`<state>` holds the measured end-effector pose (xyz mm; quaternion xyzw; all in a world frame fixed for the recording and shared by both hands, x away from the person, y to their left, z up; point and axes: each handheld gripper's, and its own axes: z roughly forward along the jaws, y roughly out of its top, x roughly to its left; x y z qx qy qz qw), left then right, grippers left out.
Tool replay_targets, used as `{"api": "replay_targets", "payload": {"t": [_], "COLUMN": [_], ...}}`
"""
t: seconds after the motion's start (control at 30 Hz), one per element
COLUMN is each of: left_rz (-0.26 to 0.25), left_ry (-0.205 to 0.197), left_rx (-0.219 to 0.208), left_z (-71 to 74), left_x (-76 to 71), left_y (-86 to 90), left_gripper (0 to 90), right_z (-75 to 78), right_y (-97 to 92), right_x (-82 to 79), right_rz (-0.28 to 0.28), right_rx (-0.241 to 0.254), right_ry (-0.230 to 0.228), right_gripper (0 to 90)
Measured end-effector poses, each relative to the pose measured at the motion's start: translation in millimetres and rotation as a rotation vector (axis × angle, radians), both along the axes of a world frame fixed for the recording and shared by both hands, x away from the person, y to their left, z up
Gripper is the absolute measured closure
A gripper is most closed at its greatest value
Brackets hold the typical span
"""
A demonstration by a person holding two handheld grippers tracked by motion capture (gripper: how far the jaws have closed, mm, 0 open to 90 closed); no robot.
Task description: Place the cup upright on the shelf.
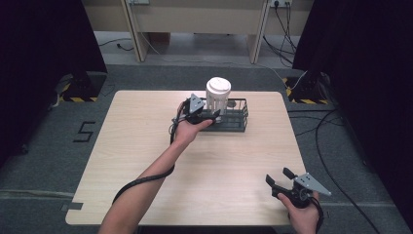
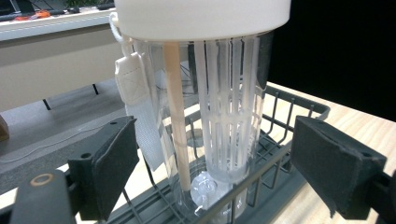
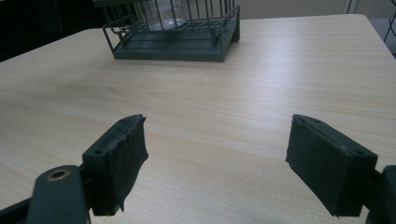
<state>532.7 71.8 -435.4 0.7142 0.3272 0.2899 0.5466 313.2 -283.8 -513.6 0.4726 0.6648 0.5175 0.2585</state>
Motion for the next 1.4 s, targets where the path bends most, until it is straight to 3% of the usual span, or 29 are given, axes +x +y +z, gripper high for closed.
{"api": "replay_targets", "payload": {"t": [0.47, 1.2, 1.4], "left_rz": [0.002, 0.012, 0.024], "left_ry": [-0.005, -0.009, -0.015], "left_rx": [0.009, -0.013, -0.013], "left_z": [-3.0, -2.7, -1.6], "left_x": [-17.3, -47.3, -55.6], "left_y": [24.0, 64.5, 76.4], "left_gripper": [14.5, 14.7, 14.7], "right_z": [0.0, 0.2, 0.3], "right_y": [0.2, 1.4, 1.6], "right_x": [0.3, 0.0, 0.1], "right_rz": [-0.002, -0.01, -0.008], "right_rx": [0.002, 0.004, -0.013], "right_ry": [0.004, 0.014, 0.007], "right_gripper": [20.4, 20.5, 20.5]}}
